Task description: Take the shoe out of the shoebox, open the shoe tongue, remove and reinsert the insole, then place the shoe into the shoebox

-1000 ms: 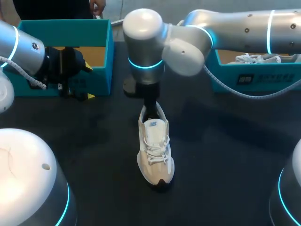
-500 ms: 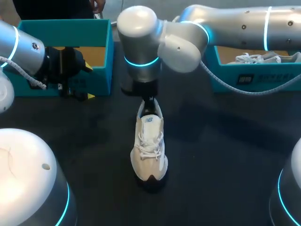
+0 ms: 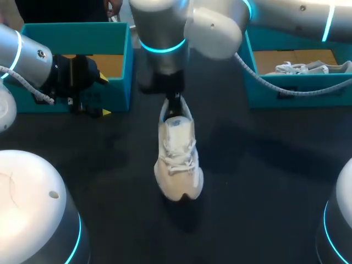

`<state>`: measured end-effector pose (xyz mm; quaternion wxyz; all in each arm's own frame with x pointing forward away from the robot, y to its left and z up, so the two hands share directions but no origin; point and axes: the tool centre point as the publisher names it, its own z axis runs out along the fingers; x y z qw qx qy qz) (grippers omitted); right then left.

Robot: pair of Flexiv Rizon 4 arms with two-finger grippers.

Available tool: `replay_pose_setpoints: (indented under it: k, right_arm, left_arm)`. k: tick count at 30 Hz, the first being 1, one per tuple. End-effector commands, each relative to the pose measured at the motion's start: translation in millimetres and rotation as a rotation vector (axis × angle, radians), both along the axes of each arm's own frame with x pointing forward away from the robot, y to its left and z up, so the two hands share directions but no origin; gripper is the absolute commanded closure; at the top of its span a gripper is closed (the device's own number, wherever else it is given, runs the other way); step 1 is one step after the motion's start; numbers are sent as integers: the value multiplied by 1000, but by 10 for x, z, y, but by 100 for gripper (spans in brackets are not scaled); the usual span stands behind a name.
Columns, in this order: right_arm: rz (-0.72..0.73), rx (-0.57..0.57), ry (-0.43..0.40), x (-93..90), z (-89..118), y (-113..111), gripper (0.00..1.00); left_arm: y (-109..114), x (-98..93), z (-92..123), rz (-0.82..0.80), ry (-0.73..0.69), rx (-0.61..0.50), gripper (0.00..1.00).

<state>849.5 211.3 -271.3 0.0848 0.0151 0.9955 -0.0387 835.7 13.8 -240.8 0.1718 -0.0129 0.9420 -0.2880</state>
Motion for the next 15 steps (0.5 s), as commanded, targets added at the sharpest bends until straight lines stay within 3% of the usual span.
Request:
replay_pose_setpoints:
  k: [1, 6, 15]
  right_arm:
    - [12, 28, -14, -95, 536, -128, 100]
    - [43, 22, -28, -64, 822, -180, 100]
    - [91, 29, -41, 9, 1077, -231, 100]
  left_arm:
    - [-1, -4, 0, 1, 0, 4, 0]
    - [-1, -4, 0, 1, 0, 4, 0]
    - [-1, -4, 0, 1, 0, 4, 0]
